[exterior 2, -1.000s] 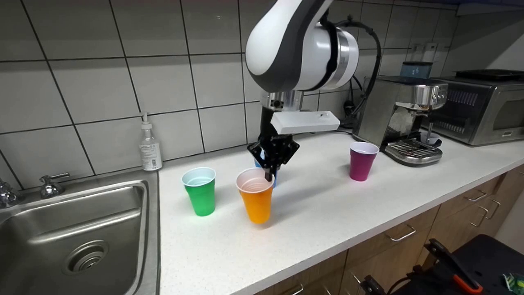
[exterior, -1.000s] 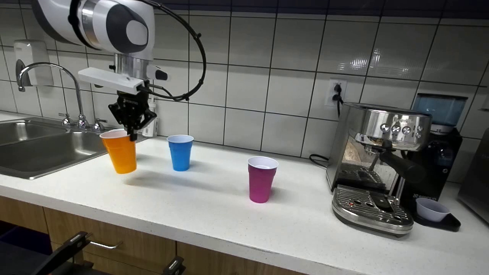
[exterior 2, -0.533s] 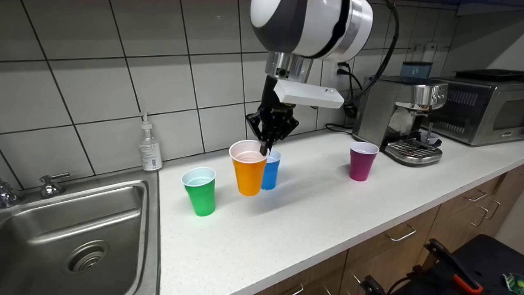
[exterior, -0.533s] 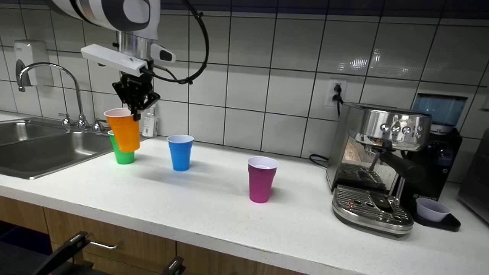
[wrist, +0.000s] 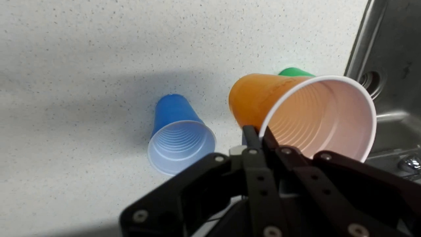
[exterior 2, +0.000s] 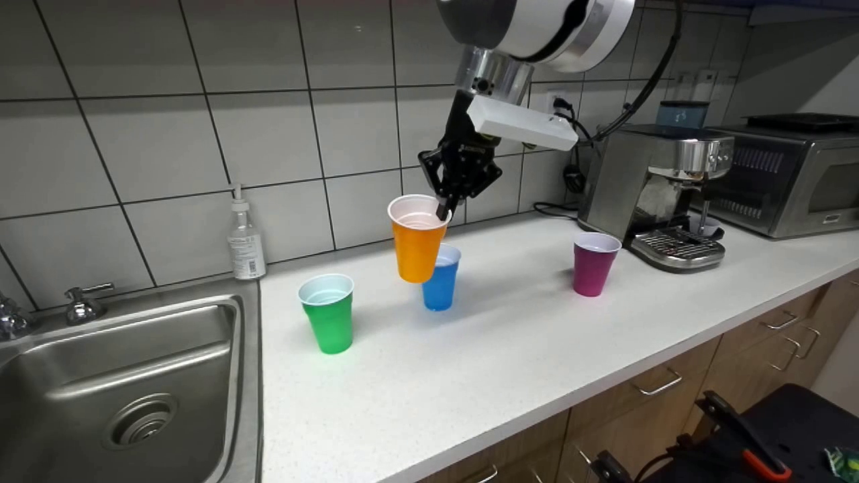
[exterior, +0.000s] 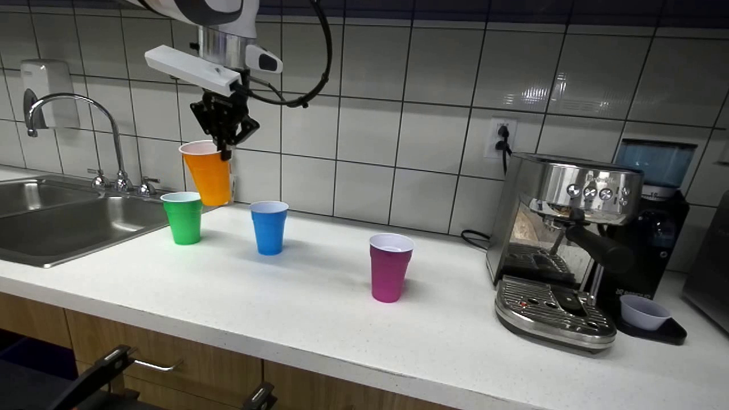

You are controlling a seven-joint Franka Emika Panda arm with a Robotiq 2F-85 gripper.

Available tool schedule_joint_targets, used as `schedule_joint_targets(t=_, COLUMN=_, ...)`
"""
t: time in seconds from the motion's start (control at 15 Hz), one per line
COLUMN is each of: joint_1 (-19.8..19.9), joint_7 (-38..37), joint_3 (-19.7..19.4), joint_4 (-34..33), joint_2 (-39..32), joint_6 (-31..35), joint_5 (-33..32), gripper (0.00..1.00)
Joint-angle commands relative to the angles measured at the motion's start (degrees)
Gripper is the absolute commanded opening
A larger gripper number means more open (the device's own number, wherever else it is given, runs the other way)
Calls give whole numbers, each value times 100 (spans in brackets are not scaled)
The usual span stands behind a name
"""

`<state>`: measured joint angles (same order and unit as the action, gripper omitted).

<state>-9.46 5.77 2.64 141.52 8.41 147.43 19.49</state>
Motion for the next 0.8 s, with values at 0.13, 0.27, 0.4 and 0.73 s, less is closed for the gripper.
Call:
schedule_joint_targets(t=0.13, joint_1=154, joint_7=22, joint_3=-68, joint_4=-123, joint_2=17, joint_6=147, joint_5=-13, gripper=1)
schedule_joint_targets(t=0.27, joint_1=213, joint_7=-53, joint_3=-93, joint_4=-146, joint_2=-51, joint_6=307, joint_5=-83, gripper=1)
schedule_joint_targets(t=0.4, joint_1=276, joint_7=-89, joint_3=-115, joint_4=-193, joint_2=-115, joint_6=367, joint_5=-135, gripper=1)
schedule_joint_targets(t=0.73, joint_1=372, joint_7=-154, joint_3=-148, joint_4=-411, joint_2=-369, joint_6=461, joint_5=-156, gripper=1)
